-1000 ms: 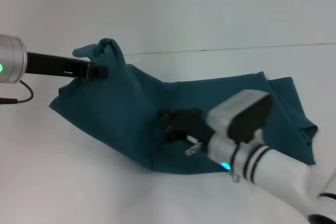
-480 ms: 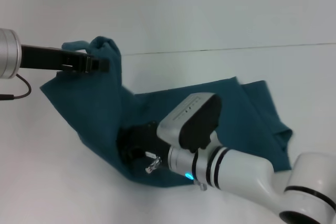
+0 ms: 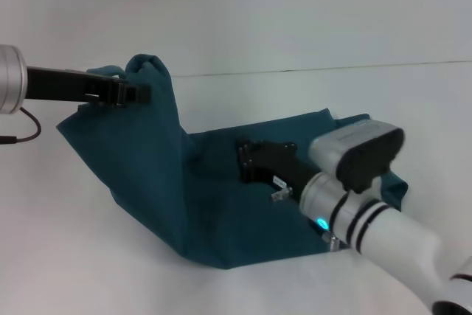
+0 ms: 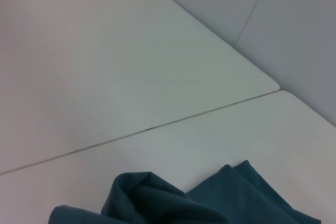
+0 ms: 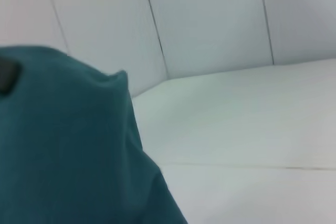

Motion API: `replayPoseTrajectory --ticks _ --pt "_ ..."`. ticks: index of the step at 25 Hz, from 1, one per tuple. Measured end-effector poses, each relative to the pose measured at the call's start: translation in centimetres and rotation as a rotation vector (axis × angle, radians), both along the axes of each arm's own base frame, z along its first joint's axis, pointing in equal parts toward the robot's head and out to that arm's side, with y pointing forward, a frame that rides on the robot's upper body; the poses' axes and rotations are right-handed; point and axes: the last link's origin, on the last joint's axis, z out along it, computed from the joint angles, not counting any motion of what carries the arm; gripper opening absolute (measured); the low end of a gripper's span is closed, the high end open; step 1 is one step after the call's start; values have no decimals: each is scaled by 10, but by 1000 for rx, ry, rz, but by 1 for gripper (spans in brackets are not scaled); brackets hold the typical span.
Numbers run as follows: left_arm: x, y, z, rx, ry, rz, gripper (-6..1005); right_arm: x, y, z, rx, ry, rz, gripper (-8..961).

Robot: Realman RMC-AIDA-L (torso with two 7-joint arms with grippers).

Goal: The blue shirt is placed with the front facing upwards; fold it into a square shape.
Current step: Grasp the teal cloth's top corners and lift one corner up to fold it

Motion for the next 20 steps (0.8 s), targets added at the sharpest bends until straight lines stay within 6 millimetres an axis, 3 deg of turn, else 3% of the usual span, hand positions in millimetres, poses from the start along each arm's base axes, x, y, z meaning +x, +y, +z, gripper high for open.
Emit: replayPoseTrajectory --ticks 5,11,20 --pt "3 -1 3 11 -26 -12 36 -21 5 -18 -91 -67 17 1" --pt "6 -1 9 30 -34 -27 37 -52 -7 -39 -188 -94 119 1" --pt "12 1 10 41 -39 -44 36 -75 -7 -48 -236 -108 166 1"
